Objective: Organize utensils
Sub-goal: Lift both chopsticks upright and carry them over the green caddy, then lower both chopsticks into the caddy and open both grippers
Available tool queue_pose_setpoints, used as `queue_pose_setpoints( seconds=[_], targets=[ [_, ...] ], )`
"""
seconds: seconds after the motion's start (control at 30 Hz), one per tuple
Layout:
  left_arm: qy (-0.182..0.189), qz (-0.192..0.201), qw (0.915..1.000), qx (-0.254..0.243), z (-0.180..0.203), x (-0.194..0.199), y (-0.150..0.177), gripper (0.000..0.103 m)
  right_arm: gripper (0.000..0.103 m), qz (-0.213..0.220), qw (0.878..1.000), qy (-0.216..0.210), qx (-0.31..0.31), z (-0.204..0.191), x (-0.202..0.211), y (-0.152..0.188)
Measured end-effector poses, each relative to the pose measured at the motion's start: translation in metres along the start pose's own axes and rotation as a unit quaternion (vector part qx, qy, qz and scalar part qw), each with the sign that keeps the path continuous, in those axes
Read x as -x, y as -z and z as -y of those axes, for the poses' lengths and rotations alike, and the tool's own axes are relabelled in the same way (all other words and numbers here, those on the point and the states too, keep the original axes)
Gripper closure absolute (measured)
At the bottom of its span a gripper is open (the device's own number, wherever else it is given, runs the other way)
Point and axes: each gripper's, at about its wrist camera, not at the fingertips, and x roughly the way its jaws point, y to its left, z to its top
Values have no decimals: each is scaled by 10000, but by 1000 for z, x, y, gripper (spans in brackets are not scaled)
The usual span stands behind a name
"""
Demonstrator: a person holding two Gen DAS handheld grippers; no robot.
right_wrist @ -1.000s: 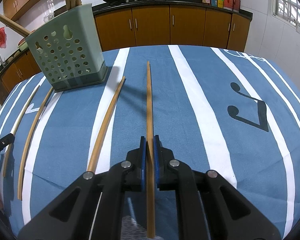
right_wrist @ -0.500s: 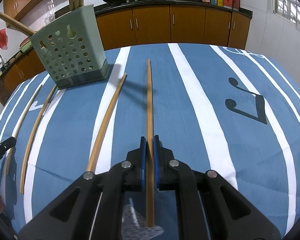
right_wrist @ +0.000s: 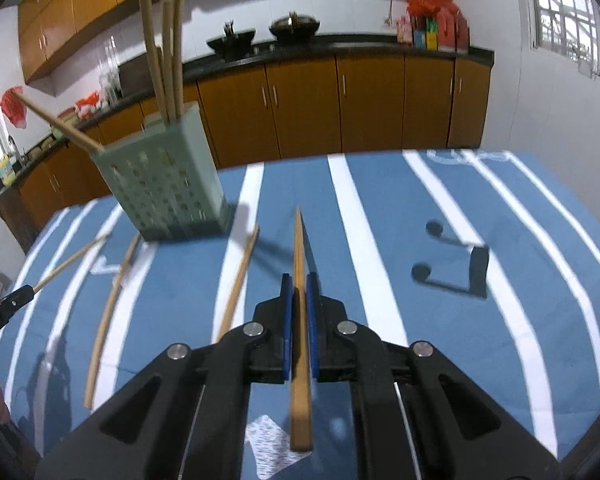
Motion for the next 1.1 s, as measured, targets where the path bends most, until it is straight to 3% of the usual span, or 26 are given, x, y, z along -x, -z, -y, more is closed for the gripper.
queue_pose_setpoints(
  seconds=[0.33, 0.8, 0.9, 1.1],
  targets=[
    [206, 705, 9971, 174, -5, 40, -38, 96, 95, 829, 9964, -149, 57, -8, 41, -36],
    [287, 923, 9952, 148, -2, 51, -53, 96, 95, 1131, 9931, -178, 241, -14, 54, -57],
    [475, 979, 9940, 120, 4, 59, -60, 96, 95, 1176, 9921, -383, 231, -17, 65, -69],
    [915, 1274, 9876, -71, 26, 87, -78, 96, 95, 1277, 9835, -1280, 75, -23, 100, -100]
  ],
)
